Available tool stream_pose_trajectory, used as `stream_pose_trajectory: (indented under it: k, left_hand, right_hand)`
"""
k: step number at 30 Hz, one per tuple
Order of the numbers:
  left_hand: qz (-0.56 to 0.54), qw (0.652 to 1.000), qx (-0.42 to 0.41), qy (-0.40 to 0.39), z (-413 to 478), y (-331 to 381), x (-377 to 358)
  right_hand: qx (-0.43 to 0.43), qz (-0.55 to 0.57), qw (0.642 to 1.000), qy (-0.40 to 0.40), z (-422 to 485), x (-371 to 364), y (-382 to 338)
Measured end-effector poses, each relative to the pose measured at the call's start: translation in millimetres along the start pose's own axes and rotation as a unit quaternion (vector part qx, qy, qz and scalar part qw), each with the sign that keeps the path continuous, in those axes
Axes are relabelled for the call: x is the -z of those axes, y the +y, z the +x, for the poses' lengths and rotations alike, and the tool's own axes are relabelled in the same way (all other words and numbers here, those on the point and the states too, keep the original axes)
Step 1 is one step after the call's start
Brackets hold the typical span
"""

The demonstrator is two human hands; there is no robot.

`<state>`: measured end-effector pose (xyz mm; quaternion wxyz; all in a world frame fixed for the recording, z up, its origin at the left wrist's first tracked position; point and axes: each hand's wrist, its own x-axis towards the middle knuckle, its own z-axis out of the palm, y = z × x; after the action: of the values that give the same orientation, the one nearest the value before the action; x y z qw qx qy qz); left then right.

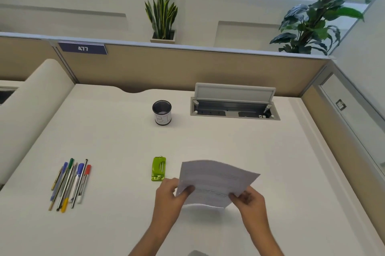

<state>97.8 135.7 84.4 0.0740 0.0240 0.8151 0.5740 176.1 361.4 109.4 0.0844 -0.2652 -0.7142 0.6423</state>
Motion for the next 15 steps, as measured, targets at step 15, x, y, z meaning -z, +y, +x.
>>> stream_pose_trajectory:
  k: [15]
  left_hand:
    - [0.296,0.869,-0.386,-0.088,21.0,66.1,21.4]
  right_hand:
    - [0.211,-0.256,0.938,-0.099,5.1,57.8,-90.1]
